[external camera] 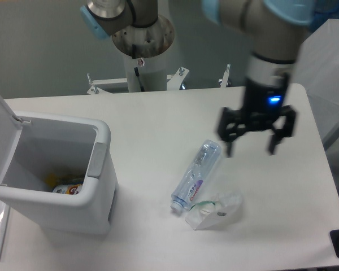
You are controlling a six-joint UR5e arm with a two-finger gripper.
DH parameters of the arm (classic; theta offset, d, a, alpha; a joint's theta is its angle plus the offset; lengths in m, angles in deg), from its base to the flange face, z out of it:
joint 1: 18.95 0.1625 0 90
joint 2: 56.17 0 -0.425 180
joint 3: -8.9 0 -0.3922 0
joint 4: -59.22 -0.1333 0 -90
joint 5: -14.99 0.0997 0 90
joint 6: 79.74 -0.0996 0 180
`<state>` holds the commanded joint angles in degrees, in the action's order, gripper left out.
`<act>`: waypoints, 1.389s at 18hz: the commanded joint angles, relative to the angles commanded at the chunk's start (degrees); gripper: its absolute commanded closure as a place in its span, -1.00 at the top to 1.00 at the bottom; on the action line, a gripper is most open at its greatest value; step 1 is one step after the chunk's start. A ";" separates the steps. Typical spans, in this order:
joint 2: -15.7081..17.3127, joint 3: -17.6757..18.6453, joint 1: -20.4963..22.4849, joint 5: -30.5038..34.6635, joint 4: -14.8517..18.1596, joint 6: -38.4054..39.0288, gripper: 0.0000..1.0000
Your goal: Open the trash can
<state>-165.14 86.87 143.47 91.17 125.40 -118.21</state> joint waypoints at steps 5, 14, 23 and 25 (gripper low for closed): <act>-5.26 -1.58 0.45 7.31 0.18 -7.23 1.00; -9.94 -5.63 0.18 11.89 0.70 -18.54 1.00; -8.97 -2.46 0.10 16.55 1.23 -29.20 1.00; -8.97 -2.46 0.01 16.55 1.14 -29.12 1.00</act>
<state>-174.11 84.40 143.48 107.71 126.55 -147.33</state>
